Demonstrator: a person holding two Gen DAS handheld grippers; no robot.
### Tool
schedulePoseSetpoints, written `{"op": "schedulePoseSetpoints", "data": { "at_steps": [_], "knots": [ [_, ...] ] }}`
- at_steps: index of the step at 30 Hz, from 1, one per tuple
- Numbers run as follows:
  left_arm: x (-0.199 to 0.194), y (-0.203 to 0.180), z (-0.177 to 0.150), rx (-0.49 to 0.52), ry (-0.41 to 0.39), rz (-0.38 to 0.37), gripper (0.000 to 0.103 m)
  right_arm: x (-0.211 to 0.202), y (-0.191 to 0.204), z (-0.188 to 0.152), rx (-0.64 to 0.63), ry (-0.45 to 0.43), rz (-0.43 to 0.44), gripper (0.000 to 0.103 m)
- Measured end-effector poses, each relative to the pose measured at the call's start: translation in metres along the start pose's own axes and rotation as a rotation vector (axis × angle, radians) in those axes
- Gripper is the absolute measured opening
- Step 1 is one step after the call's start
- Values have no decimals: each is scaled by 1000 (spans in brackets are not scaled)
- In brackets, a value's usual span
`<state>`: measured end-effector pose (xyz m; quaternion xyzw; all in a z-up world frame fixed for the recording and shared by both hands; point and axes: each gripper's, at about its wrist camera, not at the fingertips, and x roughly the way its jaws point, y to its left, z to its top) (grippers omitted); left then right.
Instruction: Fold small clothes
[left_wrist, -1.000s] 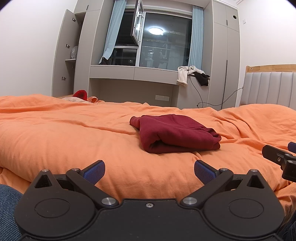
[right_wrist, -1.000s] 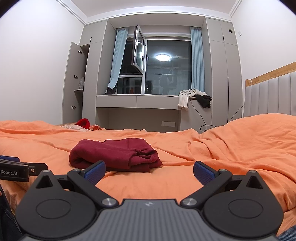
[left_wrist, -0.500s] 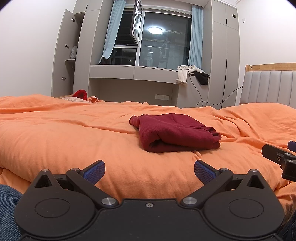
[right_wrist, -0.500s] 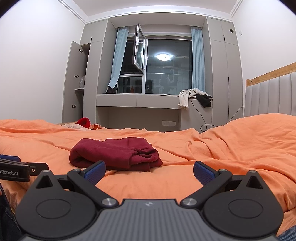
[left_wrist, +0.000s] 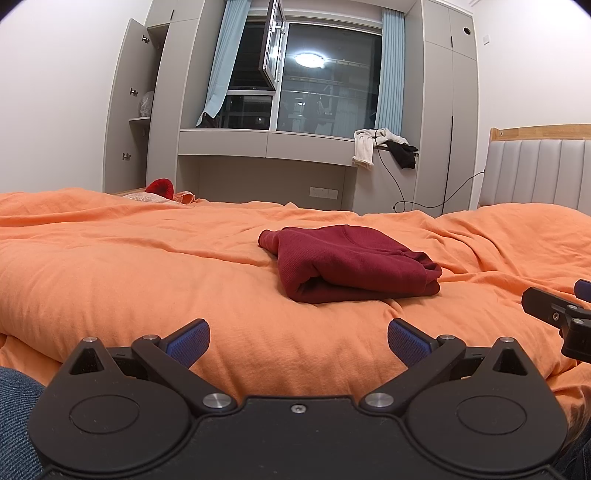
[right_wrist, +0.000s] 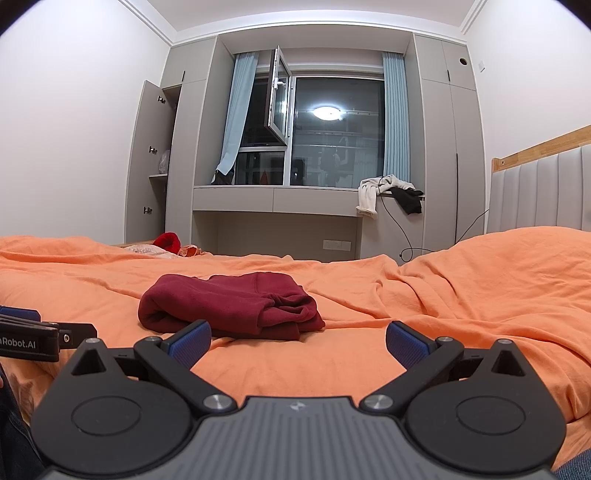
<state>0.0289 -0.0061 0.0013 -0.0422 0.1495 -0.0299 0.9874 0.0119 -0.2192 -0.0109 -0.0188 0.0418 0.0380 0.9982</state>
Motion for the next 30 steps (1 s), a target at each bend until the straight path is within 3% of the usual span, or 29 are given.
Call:
{"op": "schedulePoseSetpoints", "data": {
  "at_steps": [21, 30],
  "knots": [
    [2, 2, -4, 1, 0, -34, 102, 0, 0, 1, -1, 1, 0, 103],
    [-1, -8, -6, 73, -2, -20, 102, -1, 1, 1, -1, 2, 0, 103]
  ]
}}
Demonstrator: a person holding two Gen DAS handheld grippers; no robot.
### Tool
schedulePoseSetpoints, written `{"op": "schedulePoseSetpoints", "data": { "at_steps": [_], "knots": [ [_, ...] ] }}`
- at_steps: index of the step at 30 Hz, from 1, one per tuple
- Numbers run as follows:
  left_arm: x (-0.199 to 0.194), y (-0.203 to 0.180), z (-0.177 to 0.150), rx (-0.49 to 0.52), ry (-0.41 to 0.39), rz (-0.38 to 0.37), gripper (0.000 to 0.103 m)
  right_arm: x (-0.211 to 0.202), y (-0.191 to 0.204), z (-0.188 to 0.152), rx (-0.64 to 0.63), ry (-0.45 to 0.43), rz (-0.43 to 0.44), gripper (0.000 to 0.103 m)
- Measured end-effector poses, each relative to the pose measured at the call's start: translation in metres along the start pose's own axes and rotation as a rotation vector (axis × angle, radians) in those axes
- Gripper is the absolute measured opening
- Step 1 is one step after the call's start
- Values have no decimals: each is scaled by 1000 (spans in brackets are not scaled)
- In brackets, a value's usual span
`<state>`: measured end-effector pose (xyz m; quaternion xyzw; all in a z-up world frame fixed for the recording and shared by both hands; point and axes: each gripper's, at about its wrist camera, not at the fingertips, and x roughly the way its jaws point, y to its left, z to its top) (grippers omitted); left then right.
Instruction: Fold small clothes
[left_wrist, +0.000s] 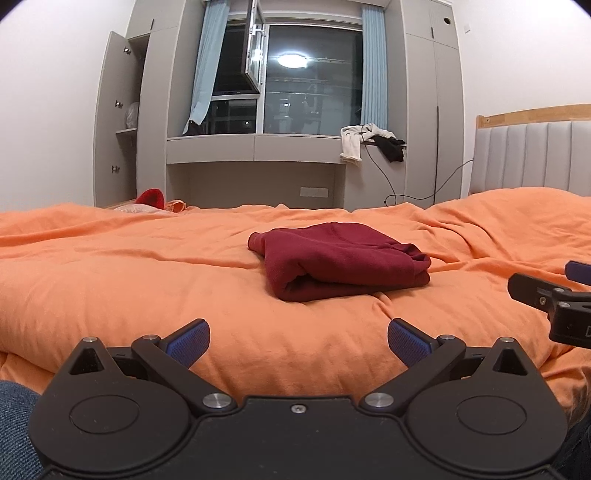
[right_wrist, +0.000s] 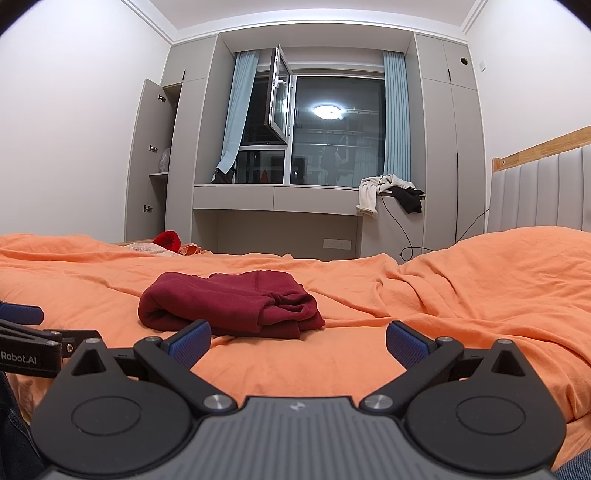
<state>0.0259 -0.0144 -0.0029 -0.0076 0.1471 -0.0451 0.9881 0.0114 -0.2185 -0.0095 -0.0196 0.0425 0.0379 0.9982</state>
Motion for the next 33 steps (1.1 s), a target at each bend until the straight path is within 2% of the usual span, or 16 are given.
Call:
{"op": "schedulePoseSetpoints", "data": {
  "at_steps": [33],
  "knots": [
    [1, 2, 2, -11, 29, -10, 102, 0, 0, 0, -3, 3, 0, 103]
  ]
}}
